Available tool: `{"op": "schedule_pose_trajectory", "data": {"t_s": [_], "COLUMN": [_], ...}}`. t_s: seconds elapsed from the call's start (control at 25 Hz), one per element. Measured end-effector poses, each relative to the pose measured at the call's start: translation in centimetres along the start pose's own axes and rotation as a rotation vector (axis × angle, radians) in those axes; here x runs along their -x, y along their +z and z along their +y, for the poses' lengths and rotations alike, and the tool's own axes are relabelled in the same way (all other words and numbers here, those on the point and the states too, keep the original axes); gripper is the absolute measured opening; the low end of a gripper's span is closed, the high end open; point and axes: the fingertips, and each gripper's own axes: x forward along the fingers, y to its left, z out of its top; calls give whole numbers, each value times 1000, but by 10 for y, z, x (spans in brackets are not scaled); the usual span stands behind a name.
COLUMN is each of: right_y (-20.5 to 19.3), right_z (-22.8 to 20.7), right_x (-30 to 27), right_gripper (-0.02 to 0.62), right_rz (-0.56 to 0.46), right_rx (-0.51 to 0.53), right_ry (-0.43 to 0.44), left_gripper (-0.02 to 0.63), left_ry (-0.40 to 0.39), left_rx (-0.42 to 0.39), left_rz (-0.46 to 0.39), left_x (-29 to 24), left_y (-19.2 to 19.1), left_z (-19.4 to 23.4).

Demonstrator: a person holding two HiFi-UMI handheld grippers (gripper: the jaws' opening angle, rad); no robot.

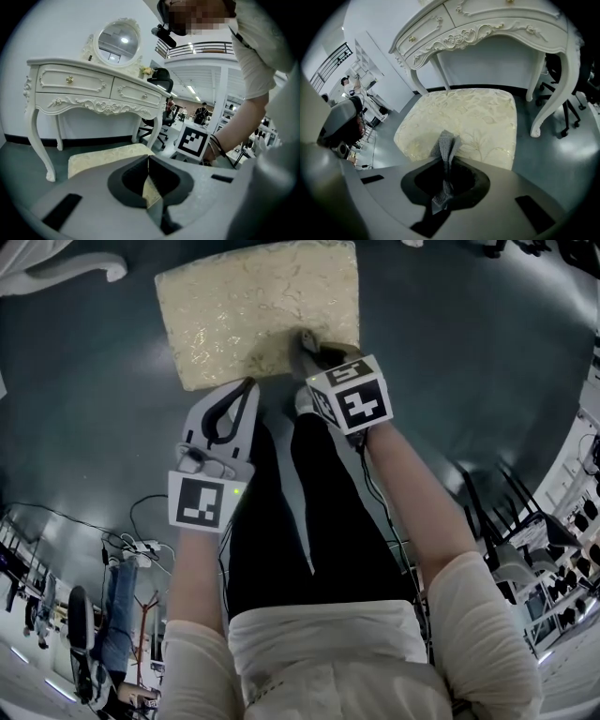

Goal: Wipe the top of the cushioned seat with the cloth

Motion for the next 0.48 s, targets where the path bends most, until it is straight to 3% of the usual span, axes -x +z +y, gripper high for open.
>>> {"op": "schedule_pose_trajectory", "data": {"t_s": [0.48], "right_y": [-36], "right_z": [-65], "right_x": [39], "right_gripper": [31], "right_rz": [-4], "right_rx": [-52], "right_ry": [-96], "left_gripper": [3], "left_ry": [-64], "left_rx": [-50], "left_rz": [22], "left_x": [-27], "left_y": [8], "left_z": [-53]}}
